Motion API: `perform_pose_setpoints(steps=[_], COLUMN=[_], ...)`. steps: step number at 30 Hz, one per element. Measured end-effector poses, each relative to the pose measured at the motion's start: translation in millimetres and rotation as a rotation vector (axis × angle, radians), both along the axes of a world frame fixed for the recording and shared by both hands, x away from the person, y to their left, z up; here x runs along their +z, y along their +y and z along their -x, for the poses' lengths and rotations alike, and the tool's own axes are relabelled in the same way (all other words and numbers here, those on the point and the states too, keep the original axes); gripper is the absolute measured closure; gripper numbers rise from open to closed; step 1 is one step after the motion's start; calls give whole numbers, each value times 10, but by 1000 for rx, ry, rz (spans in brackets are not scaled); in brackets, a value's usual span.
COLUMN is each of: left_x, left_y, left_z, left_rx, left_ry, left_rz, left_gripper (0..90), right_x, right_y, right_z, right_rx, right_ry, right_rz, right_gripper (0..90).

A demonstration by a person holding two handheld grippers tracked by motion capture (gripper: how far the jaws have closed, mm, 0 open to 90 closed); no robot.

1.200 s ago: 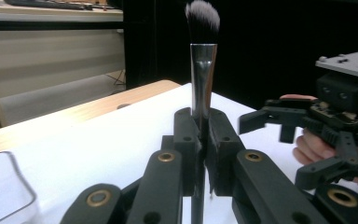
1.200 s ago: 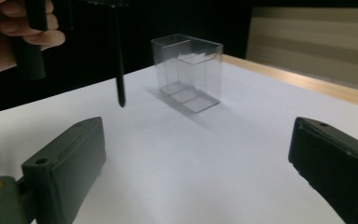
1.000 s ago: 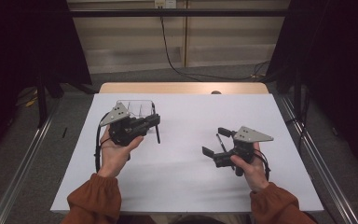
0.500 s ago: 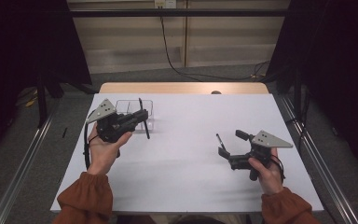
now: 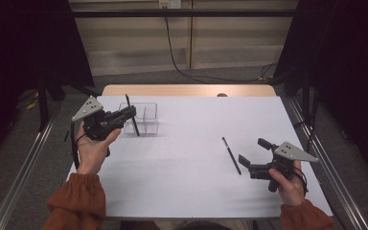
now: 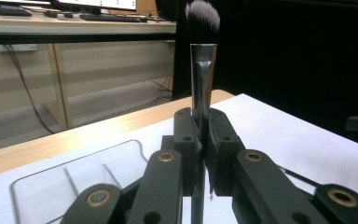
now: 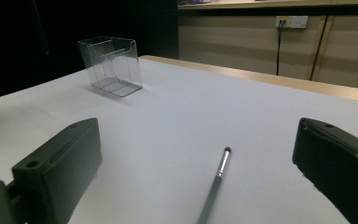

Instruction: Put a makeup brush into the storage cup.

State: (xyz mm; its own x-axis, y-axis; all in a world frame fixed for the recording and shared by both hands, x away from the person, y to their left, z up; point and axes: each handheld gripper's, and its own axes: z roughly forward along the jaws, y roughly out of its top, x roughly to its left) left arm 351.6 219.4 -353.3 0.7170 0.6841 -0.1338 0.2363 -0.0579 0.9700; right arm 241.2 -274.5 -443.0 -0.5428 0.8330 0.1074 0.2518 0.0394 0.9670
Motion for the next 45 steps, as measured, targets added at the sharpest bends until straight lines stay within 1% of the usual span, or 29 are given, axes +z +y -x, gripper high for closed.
perform_pose_setpoints(steps=[2,3,4,7,8,10,11,12,15,18,19,23,24,29,31,34,35,38,39,40,43,44,45], left_x=[5,8,14,28,32,46,52,60,79,96,104,142,156,200,196,167,148,99,87,81,61,50,38], left_y=[36,50,67,107,115,133,140,153,188,217,227,240,240,233,240,243,233,208,205,206,199,192,189], left_z=[-23,-34,-47,-90,-105,-142,-164,-187,-262,-331,-354,-433,-451,-534,-570,-625,-641,-675,-684,-690,-704,-706,-706], left_rx=[9,16,20,41,47,61,68,71,96,124,130,156,160,180,190,203,213,217,216,213,213,213,210], left_ry=[-5,-5,-6,-9,-9,-12,-15,-17,-14,-24,-22,-35,-40,-58,-64,-73,-70,-67,-64,-68,-63,-64,-65], left_rz=[-5,-3,-10,-11,-1,-7,-7,-14,8,14,13,12,4,0,-12,-14,-14,-32,-24,-34,-44,-41,-48], left_gripper=[842,842,842,842,842,842,842,842,842,842,842,842,842,842,842,842,842,842,842,842,842,842,842], right_x=[-14,-24,-32,-41,-43,-48,-52,-54,-58,-63,-61,-65,-66,-64,-63,-62,-63,-68,-70,-71,-69,-69,-68], right_y=[-26,-34,-45,-79,-91,-109,-116,-124,-122,-120,-119,-123,-120,-117,-116,-115,-114,-112,-111,-109,-113,-114,-116], right_z=[32,46,63,94,100,115,122,126,131,124,126,125,125,127,130,128,128,124,124,125,126,127,128], right_rx=[-8,-14,-18,-39,-45,-54,-56,-57,-56,-53,-54,-53,-52,-51,-54,-54,-53,-49,-47,-46,-47,-49,-48], right_ry=[13,15,15,23,24,25,27,26,28,26,26,28,31,28,27,27,27,30,31,32,31,33,34], right_rz=[-2,7,12,5,4,10,2,1,1,8,-1,-1,1,-6,-5,-10,-10,-8,-8,-8,-13,-14,-14], right_gripper=[0,0,0,0,0,0,0,0,0,0,0,0,0,0,0,0,0,0,0,0,0,0,0])
